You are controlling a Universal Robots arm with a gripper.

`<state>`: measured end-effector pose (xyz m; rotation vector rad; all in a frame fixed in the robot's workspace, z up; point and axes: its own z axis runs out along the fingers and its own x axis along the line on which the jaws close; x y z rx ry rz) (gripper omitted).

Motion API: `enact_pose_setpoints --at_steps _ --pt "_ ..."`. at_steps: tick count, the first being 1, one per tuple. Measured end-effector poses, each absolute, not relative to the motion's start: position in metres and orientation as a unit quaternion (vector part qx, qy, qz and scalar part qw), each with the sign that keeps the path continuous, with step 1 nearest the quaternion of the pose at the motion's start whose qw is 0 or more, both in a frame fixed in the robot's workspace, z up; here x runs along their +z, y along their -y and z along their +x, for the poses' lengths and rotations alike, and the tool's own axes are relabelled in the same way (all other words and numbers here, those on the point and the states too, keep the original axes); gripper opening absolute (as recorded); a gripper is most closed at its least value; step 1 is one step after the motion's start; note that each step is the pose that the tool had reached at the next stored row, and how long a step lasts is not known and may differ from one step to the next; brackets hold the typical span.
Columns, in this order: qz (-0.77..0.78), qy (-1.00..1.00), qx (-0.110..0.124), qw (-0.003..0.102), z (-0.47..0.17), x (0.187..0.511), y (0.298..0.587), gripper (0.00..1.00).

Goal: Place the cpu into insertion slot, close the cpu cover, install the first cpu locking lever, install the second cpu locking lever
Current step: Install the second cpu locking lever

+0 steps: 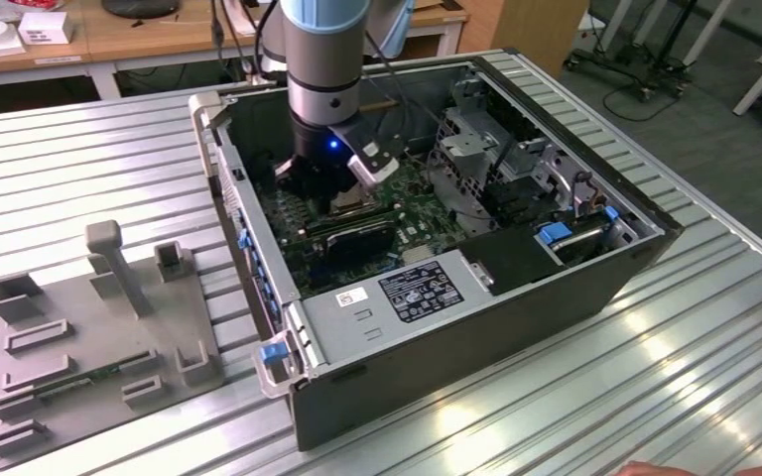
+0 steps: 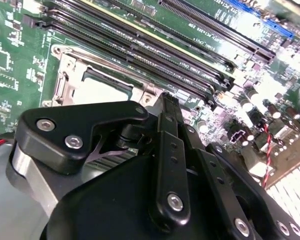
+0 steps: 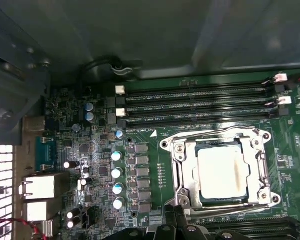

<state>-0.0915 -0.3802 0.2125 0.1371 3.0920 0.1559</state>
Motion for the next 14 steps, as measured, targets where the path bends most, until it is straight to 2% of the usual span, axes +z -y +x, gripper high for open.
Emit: enact_pose_setpoints --at_steps 14 --pt "0.044 -0.998 0.050 0.021 -0.0913 0.2228 0.3801 0.11"
